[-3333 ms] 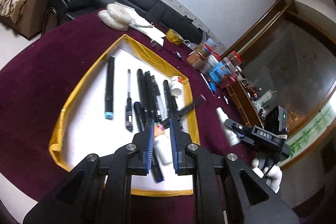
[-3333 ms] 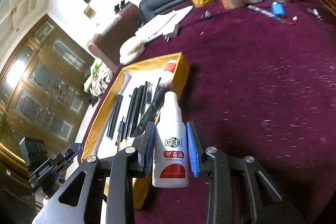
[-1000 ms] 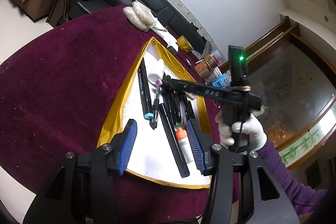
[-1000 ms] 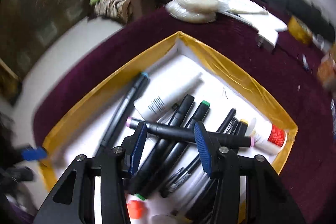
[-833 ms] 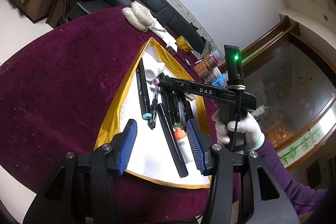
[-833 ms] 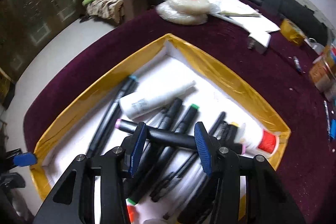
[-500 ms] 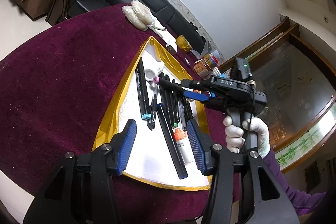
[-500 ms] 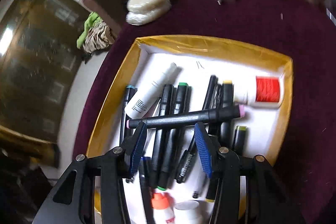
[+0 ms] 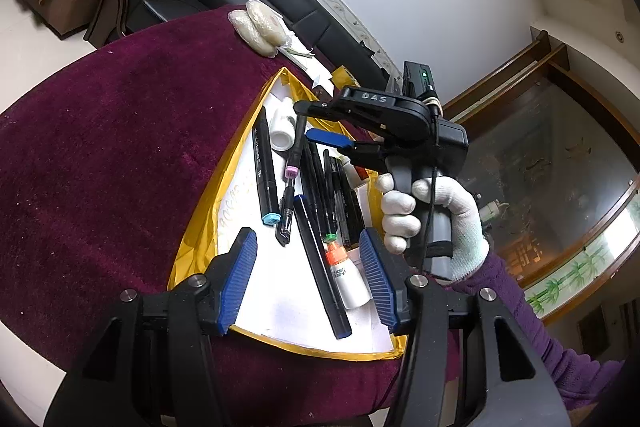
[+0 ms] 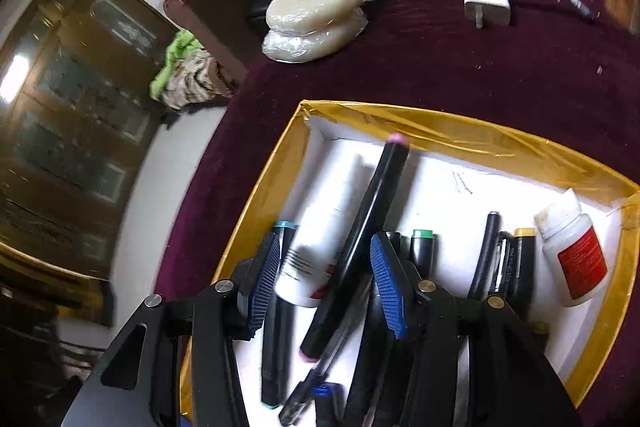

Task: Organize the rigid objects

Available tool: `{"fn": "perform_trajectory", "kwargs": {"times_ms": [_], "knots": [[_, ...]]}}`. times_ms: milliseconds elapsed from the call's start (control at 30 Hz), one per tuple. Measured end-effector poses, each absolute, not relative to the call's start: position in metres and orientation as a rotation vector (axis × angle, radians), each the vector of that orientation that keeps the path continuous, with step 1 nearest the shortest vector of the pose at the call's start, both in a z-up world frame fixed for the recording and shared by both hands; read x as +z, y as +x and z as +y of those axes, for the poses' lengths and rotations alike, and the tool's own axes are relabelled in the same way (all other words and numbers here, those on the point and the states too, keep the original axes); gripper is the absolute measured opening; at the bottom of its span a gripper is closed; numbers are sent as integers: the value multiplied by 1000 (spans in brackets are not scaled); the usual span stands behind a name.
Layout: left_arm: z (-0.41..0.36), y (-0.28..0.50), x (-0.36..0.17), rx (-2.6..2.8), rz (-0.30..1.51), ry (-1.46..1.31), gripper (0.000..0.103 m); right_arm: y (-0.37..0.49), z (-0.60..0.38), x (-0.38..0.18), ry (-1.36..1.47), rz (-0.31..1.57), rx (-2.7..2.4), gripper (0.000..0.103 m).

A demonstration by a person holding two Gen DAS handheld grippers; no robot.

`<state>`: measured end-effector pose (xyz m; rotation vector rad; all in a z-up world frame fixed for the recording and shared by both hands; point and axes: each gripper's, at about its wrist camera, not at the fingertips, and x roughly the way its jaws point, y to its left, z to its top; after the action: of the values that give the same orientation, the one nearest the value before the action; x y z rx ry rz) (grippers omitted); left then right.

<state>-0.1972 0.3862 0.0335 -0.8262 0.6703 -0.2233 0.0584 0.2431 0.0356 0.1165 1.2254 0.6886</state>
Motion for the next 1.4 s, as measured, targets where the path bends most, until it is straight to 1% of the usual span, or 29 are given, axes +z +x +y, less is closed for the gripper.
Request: {"fn": "perform_trajectory", "kwargs": {"times_ms": [100, 300, 433, 500, 533, 633, 667, 700, 733, 767, 800, 833, 900, 933, 1000, 1033, 1100, 1233, 1333, 1400], "knots": [[385, -198, 33, -227, 670, -827, 52, 55, 247, 37, 16, 1198, 639, 21], [384, -198, 33, -227, 672, -830, 53, 56, 231, 38, -43, 1183, 541, 20], [376, -198, 42, -199, 678, -781, 57, 46, 214, 52, 94, 1176, 643, 21], [367, -200, 55, -171, 660, -722, 59, 33, 205, 66, 77, 1116, 665, 21], [364, -201, 61, -161, 645, -697, 61, 24, 198, 75, 56, 1076, 666, 21], [347, -206, 91, -89, 567, -578, 65, -5, 171, 98, 8, 951, 655, 22], [341, -209, 101, -41, 536, -529, 70, -15, 161, 105, -1, 909, 648, 22], [330, -217, 116, 45, 476, -441, 76, -27, 150, 113, -5, 858, 640, 24], [320, -224, 127, 107, 419, -371, 90, -38, 138, 120, -6, 799, 626, 30], [310, -233, 137, 151, 357, -320, 100, -49, 127, 125, -8, 743, 608, 36], [300, -243, 145, 175, 286, -291, 103, -62, 115, 130, -14, 681, 581, 53], [290, -252, 151, 160, 220, -287, 103, -74, 106, 133, -19, 622, 547, 74], [277, -256, 153, 62, 157, -310, 103, -94, 89, 133, -29, 524, 455, 93], [274, -247, 152, -1, 175, -325, 103, -100, 83, 130, -34, 491, 421, 93], [269, -215, 137, -112, 302, -376, 103, -111, 74, 125, -50, 485, 399, 93], [265, -199, 129, -98, 393, -401, 103, -115, 70, 121, -62, 505, 393, 93], [255, -183, 119, 2, 519, -419, 103, -122, 63, 114, -96, 527, 382, 93], [240, -189, 122, 195, 519, -358, 103, -136, 44, 100, -140, 527, 361, 93], [233, -194, 130, 269, 504, -299, 103, -140, 30, 94, -112, 538, 373, 93], [241, -190, 127, 258, 501, -329, 103, -143, 25, 93, -103, 536, 383, 93]]}}
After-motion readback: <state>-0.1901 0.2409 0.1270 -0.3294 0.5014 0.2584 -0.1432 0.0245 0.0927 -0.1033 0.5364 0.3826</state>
